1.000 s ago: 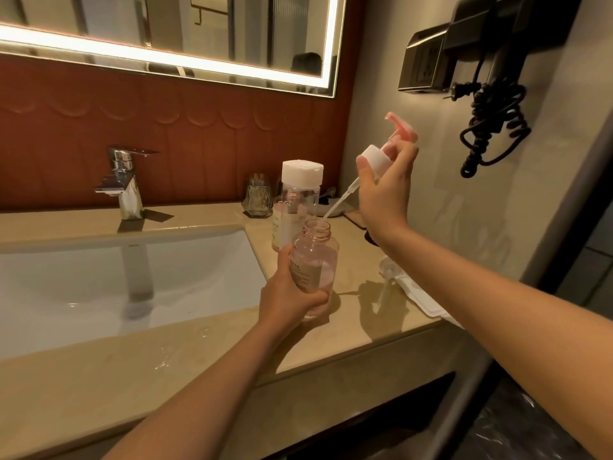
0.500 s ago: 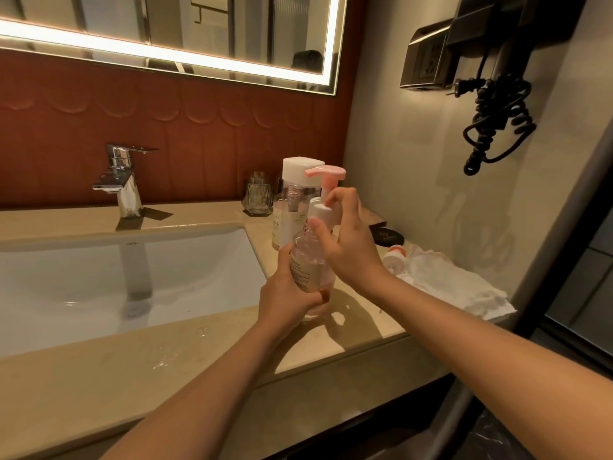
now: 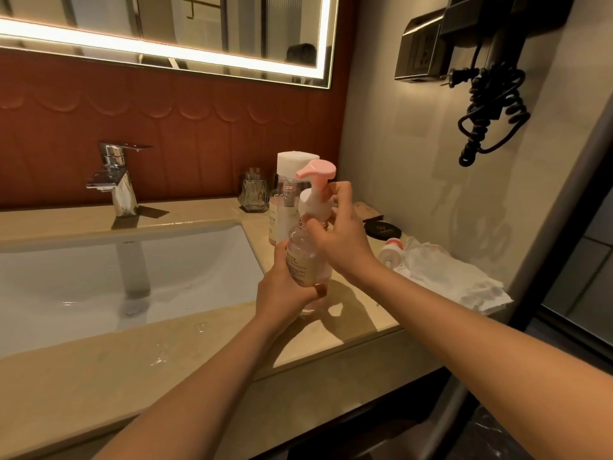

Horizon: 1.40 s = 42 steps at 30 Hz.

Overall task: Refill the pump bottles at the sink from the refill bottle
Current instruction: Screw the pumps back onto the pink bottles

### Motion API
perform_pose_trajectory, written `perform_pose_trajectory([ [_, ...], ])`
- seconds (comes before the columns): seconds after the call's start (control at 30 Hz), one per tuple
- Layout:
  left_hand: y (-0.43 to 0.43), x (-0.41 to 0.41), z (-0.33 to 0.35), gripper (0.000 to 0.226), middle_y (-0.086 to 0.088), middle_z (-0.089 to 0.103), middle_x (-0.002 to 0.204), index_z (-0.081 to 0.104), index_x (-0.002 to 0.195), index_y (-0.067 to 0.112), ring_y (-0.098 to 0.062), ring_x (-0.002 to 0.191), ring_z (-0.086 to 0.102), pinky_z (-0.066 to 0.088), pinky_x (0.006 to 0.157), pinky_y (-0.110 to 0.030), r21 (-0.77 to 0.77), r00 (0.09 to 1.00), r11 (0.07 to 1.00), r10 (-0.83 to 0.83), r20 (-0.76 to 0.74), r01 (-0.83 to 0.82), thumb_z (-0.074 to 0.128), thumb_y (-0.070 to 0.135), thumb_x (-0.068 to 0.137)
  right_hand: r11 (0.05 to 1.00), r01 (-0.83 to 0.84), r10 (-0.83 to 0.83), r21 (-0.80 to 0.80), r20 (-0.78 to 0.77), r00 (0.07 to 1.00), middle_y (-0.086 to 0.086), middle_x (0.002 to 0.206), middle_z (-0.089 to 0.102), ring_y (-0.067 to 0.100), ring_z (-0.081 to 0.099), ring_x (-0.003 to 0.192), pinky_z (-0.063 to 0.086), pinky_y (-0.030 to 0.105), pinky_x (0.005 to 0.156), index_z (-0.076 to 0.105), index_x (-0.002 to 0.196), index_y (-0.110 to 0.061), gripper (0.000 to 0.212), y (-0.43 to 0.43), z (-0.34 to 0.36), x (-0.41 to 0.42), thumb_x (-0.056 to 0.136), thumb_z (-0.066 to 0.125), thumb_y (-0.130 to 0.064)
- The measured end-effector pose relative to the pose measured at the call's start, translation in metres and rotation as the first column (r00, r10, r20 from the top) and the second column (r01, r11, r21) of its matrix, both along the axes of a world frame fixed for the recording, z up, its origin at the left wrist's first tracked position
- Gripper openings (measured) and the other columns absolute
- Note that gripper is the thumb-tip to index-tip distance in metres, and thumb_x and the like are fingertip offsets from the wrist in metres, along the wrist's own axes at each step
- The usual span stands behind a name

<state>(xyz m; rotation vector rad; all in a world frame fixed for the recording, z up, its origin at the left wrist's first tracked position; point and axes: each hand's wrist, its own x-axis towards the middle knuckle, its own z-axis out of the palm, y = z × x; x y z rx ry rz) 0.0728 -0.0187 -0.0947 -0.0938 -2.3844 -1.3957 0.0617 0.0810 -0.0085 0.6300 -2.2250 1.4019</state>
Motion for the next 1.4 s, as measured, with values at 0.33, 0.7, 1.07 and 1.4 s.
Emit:
perform_pose_trajectory([
  [0.33,-0.001,-0.002,0.0,0.093,0.003,0.056,0.12,0.022,0.135,0.031,-0.016,0.1,0.057,0.052,0.081,-0.029,0.017,0.999,0.999,-0.029,0.018,0.028,0.082,0.034,0.065,0.998,0.0,0.01,-0.057,0.176,0.984,-0.003,0.112,0.046,0.015,0.051,0.103,0.047,0.022,0.082,0.03,0.113,-0.021,0.049,0.001,0.003,0.001,0.083,0.066,-0.035],
  [0.7,-0.001,-0.003,-0.002,0.092,0.003,0.056,0.119,0.022,0.136,0.031,-0.016,0.099,0.058,0.055,0.083,-0.034,-0.012,1.0,1.0,-0.017,-0.002,0.017,0.081,0.038,0.065,0.995,0.096,-0.102,0.037,0.217,0.971,-0.002,0.117,0.062,0.018,0.058,0.108,0.047,0.031,0.084,0.056,0.12,-0.018,0.048,-0.011,0.003,-0.003,0.085,0.054,-0.052],
  [1.07,-0.001,-0.001,-0.001,0.091,0.002,0.055,0.123,0.023,0.136,0.03,-0.015,0.101,0.057,0.052,0.082,-0.03,-0.02,1.0,1.0,-0.02,-0.001,0.02,0.081,0.036,0.067,0.997,-0.011,-0.015,0.077,0.33,0.944,0.003,0.131,0.055,0.024,0.053,0.12,0.046,0.034,0.089,0.047,0.134,-0.017,0.057,-0.011,0.015,-0.012,0.088,0.051,-0.051],
  [1.4,-0.001,-0.001,-0.001,0.088,0.004,0.057,0.117,0.025,0.134,0.028,-0.015,0.097,0.058,0.051,0.079,-0.027,0.003,0.999,0.999,-0.037,-0.015,0.037,0.081,0.034,0.066,0.957,0.116,-0.158,0.265,0.145,0.977,0.0,0.142,0.045,0.022,0.05,0.124,0.047,0.043,0.092,0.029,0.143,-0.024,0.071,-0.001,0.012,-0.004,0.085,0.045,-0.062],
])
